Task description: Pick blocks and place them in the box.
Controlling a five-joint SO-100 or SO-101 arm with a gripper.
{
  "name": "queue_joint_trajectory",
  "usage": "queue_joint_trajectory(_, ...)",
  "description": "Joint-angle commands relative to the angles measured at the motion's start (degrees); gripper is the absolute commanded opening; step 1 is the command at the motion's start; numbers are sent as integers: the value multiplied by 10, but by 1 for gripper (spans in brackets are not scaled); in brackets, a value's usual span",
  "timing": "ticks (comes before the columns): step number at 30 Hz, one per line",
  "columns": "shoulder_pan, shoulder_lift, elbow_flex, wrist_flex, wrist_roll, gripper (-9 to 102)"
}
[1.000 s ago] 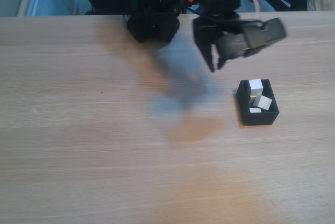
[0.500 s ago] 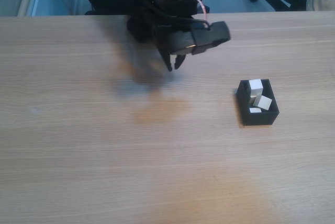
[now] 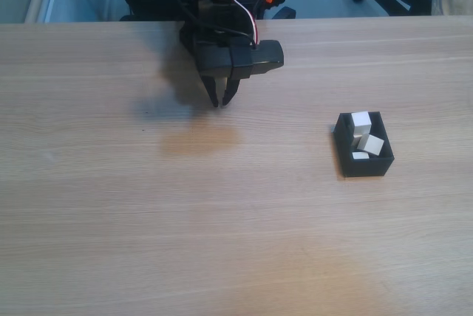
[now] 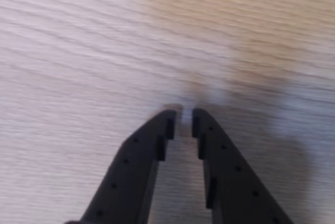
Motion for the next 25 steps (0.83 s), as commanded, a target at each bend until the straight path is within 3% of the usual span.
queue_joint_trajectory(1,16,19,31,7,4,0)
queue_joint_trajectory(5,16,20,44,43,-19,1)
queue_joint_trajectory(10,13,20,44,64,39,0)
queue_joint_trajectory(25,6,20,45,67,59,1)
